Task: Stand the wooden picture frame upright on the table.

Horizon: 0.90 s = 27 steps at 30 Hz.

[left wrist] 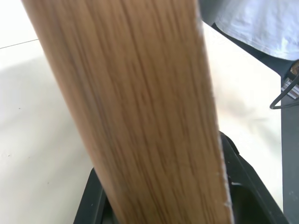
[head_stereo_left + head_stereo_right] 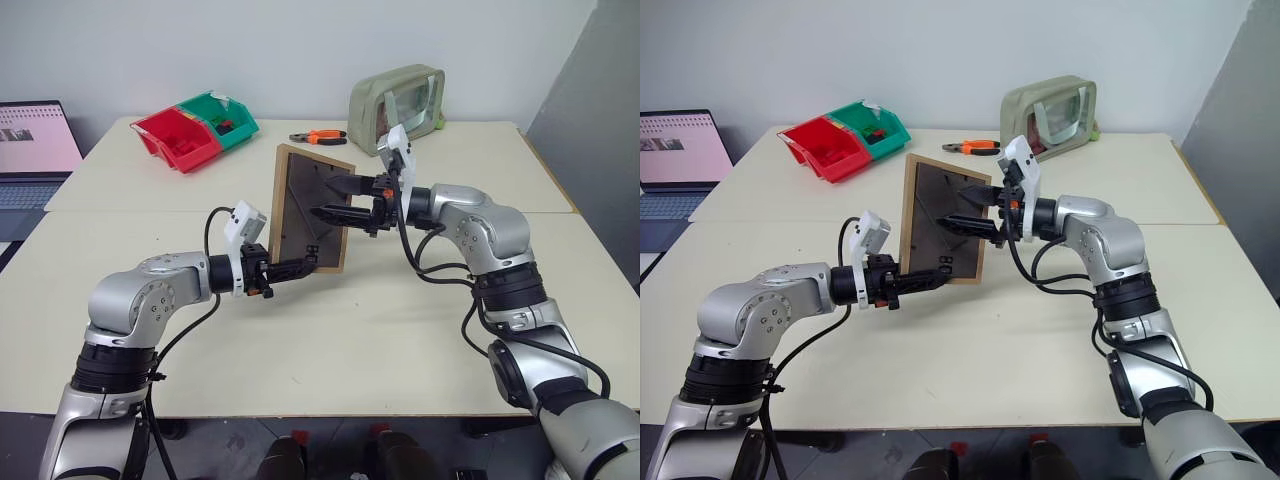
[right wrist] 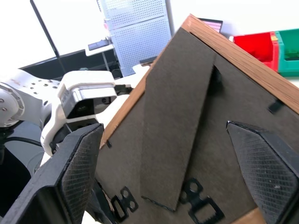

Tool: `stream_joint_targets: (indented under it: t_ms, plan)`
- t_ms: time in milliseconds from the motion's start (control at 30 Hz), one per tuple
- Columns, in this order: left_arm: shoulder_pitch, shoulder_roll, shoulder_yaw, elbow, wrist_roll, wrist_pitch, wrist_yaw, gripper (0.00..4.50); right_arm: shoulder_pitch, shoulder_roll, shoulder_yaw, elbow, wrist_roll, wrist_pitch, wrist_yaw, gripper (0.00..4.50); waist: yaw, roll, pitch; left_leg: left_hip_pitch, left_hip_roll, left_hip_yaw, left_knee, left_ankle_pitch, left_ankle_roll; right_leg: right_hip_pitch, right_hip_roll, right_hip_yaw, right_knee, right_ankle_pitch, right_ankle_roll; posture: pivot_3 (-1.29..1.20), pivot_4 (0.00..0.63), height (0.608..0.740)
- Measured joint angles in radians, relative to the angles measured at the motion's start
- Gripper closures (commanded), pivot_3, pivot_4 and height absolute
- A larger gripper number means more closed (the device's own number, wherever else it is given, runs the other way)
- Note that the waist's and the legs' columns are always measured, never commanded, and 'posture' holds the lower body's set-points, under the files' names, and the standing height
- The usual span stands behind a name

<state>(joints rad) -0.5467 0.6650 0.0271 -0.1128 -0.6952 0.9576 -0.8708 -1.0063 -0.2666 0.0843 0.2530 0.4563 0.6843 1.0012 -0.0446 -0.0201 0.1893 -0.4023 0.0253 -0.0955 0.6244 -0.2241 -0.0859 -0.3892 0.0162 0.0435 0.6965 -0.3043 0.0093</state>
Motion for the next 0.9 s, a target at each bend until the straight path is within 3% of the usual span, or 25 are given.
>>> stream_joint_targets:
  t_ms: [300, 567, 800, 900]
  plan:
    - [0.003, -0.002, 0.001, -0.038, -0.031, 0.018, -0.037, 3.11, 0.052, -0.044, -0.011, -0.197, 0.127, 0.184, 0.027, 0.05, 0.000, 0.000, 0.000, 0.000, 0.000, 0.000, 0.000, 0.000, 0.000, 0.000, 0.000, 0.000, 0.000, 0.000, 0.000, 0.00, 0.150, 0.740]
    - [0.007, -0.003, 0.004, -0.038, -0.086, 0.067, -0.042, 3.11, 0.115, -0.153, -0.032, -0.321, 0.211, 0.284, 0.027, 0.05, -0.001, 0.000, 0.000, 0.000, 0.000, -0.001, 0.000, 0.000, 0.000, 0.000, 0.000, 0.000, 0.000, 0.000, 0.000, 0.00, 0.150, 0.740]
    - [0.029, 0.000, 0.013, -0.040, -0.130, 0.101, -0.048, 3.11, 0.195, -0.266, -0.065, -0.369, 0.223, 0.302, 0.006, 0.05, -0.003, 0.000, 0.000, 0.000, 0.000, 0.000, 0.000, 0.000, 0.000, 0.000, 0.000, 0.000, 0.000, 0.000, 0.000, 0.00, 0.150, 0.740]
    - [0.035, -0.007, 0.063, -0.042, -0.204, 0.175, -0.025, 3.11, 0.292, -0.371, -0.059, -0.390, 0.130, 0.191, 0.002, 0.05, 0.004, 0.000, 0.001, -0.001, -0.001, 0.000, 0.000, 0.000, 0.000, 0.000, 0.000, 0.000, -0.001, -0.003, 0.004, 0.00, 0.150, 0.740]
